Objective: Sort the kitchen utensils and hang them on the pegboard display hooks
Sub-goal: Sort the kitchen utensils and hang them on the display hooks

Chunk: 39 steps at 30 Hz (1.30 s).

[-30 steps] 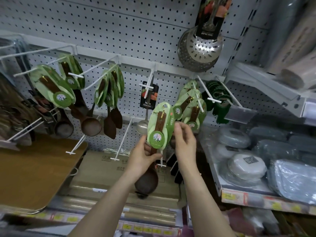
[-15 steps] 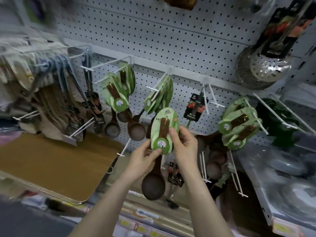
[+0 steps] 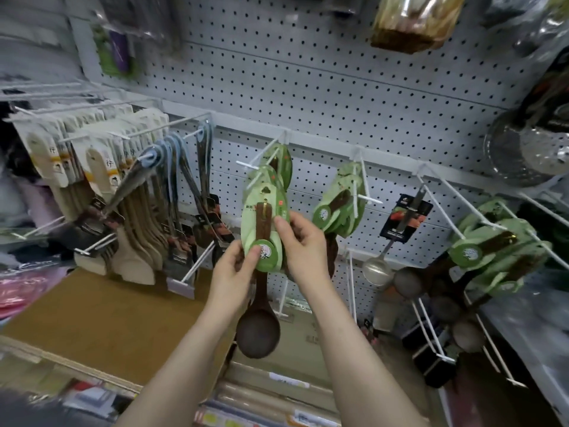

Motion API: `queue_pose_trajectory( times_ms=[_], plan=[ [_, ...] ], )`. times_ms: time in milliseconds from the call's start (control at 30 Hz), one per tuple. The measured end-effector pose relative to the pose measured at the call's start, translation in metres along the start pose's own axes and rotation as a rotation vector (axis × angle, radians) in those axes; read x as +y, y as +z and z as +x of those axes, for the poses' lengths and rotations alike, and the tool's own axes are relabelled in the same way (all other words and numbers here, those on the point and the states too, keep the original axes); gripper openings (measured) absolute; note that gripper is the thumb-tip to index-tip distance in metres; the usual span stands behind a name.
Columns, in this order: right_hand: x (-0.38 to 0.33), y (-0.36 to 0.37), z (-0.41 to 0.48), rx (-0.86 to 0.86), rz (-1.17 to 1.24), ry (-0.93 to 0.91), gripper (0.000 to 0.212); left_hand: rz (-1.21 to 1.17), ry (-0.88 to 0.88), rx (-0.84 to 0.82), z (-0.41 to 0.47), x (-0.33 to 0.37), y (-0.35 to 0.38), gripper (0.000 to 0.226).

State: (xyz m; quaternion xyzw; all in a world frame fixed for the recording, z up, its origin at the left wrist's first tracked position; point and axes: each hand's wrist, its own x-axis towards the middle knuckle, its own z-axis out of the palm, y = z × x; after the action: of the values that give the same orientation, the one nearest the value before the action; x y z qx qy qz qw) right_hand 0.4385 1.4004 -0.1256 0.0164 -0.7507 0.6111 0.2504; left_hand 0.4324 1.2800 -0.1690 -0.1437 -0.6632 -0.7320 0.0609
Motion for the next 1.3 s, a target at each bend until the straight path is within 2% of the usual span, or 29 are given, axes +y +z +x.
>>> queue_pose_trajectory(
  times_ms=[267,367,467,600,833,1000,1133,1300],
  plan=[
    [-0.001,0.034,0.010,0.019,-0.045,0.006,0.017,0.002,-0.051,-0.024,0.019,-0.009,-0.030,0.011],
    [0.003,0.038,0.010,0.050,-0.075,0.018,0.020,0.001,-0.062,-0.051,0.024,-0.014,-0.034,0.012],
    [0.006,0.038,0.009,0.093,-0.091,0.037,0.031,0.012,-0.067,-0.075,0.027,-0.020,-0.035,0.012],
    [0.010,0.042,0.016,0.135,-0.120,0.056,0.026,0.001,-0.080,-0.080,0.035,-0.022,-0.033,0.011],
    [0.022,0.044,0.036,0.256,-0.230,0.189,0.025,0.076,-0.120,-0.080,0.063,-0.040,-0.030,0.008],
    [0.037,0.037,-0.001,0.344,-0.185,0.221,0.012,0.147,-0.172,-0.070,0.049,-0.072,-0.032,0.038],
    [0.058,0.017,-0.040,0.404,-0.141,0.226,0.012,0.188,-0.247,0.033,0.018,-0.107,-0.027,0.033],
    [0.081,-0.034,-0.081,0.504,-0.183,0.261,0.010,0.226,-0.326,0.015,-0.022,-0.137,0.003,0.027]
  ],
)
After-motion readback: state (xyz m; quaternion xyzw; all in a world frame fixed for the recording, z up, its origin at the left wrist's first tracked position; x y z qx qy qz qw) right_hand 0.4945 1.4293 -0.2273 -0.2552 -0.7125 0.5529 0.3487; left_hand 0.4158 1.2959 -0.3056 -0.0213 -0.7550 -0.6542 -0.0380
